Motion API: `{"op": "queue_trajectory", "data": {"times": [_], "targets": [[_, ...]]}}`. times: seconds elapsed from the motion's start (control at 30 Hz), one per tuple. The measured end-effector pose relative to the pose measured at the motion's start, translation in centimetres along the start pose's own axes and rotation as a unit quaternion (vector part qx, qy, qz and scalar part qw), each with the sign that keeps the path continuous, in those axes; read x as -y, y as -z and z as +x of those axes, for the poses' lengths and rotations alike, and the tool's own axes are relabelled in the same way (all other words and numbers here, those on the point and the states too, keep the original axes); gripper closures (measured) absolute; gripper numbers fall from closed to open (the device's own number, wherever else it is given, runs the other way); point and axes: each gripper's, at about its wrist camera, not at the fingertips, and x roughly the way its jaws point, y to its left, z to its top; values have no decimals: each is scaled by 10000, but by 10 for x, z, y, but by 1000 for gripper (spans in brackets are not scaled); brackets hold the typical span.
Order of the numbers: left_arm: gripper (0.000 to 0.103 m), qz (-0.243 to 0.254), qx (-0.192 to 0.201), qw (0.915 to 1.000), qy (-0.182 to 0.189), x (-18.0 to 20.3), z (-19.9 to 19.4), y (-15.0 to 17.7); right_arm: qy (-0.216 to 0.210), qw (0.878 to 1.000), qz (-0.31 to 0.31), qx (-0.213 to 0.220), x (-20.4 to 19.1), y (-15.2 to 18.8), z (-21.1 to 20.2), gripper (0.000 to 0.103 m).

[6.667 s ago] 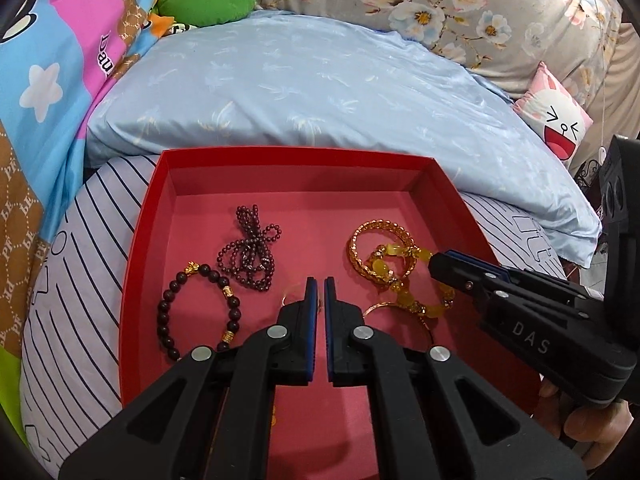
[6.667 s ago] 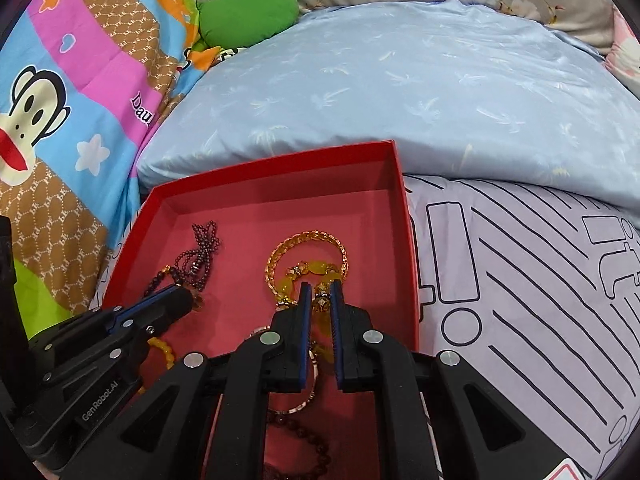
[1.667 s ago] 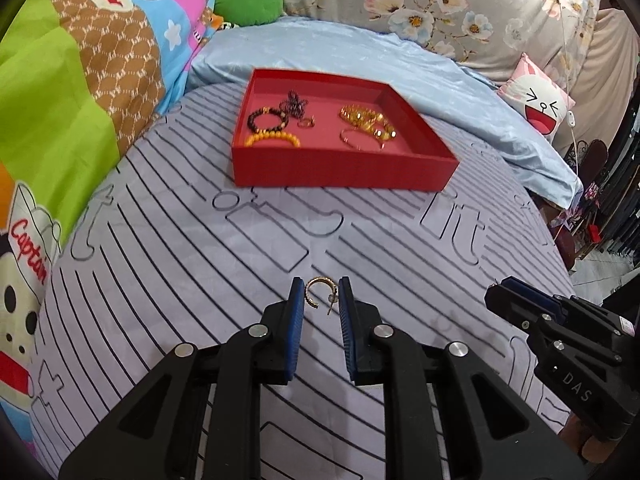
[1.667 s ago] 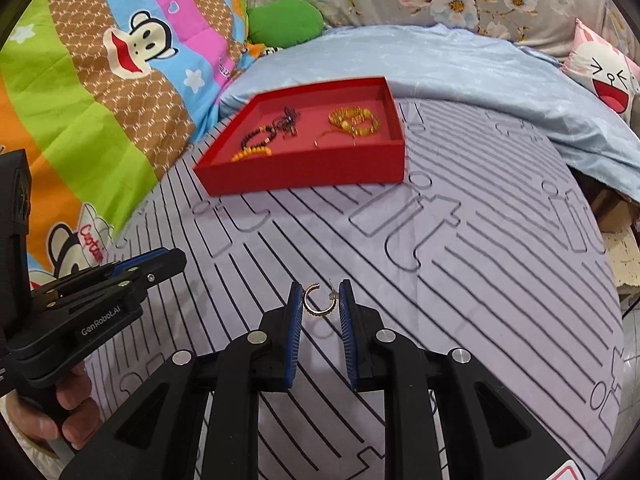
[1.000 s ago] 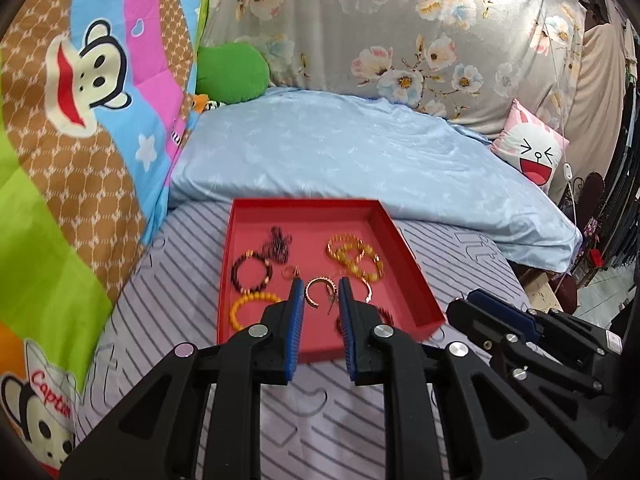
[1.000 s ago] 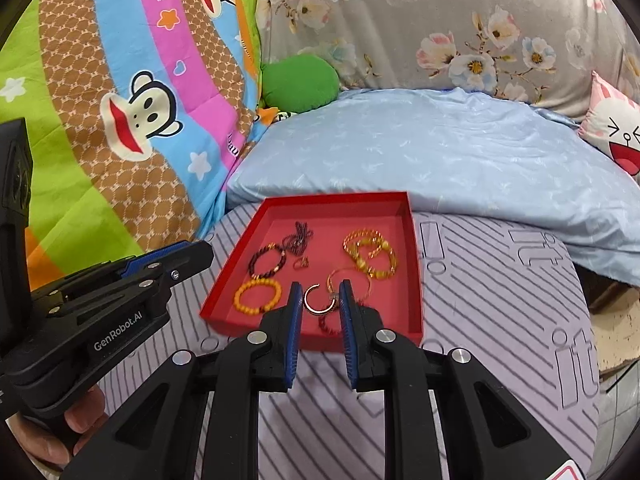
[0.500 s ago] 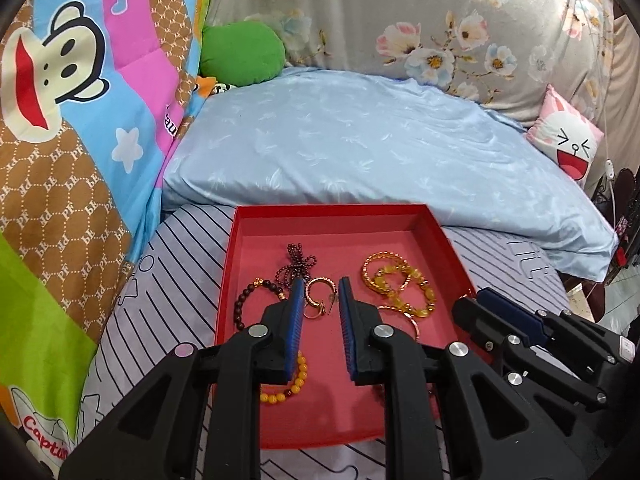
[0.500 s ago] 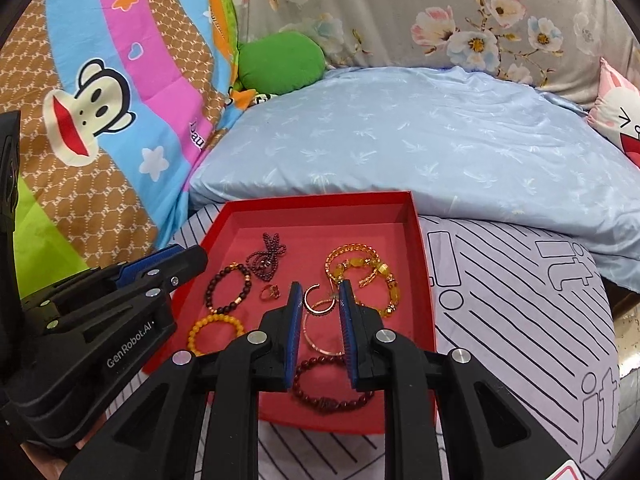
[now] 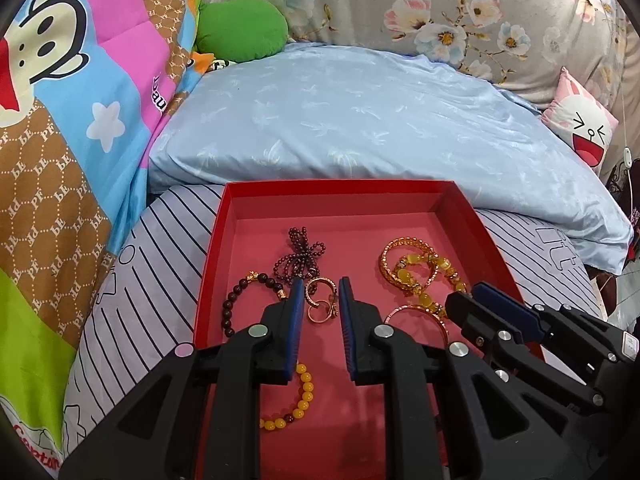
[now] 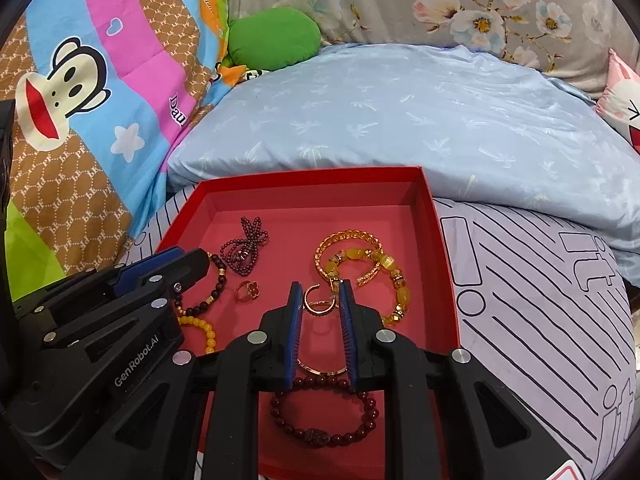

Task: Organize jewelry
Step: 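Carry both gold earrings into the red box and open both tools to release, then withdraw both tools up and away from the red box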

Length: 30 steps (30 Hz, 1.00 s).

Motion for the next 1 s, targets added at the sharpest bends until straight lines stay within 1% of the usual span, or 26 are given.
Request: {"op": "queue_trajectory", "data": {"times": [0.43,0.53,0.67,0.77,0.83,1.0], "targets": [[85,-23,-63,9999,-112,-3,13,1,43,9999,-20,-131,1,2,14,85],[85,6,-41,9998,-171,-1,13,1,67,9999,-6,-129,1,3,15,85],[83,-5,-69,9999,-156,-2,16,1,88,9999,12,-110,1,3,15,85],[75,-14,-56,9998,-202,-1,15,1,92,9999,18,-92,1,3,13,83],[66,-20,-18,9997,-243,-1,14,1,89,9999,26,-81,1,3,12,80],[66,-15,7,9996,-290,0,9,2,152,9999,8,-62,1,2,7,77]]}}
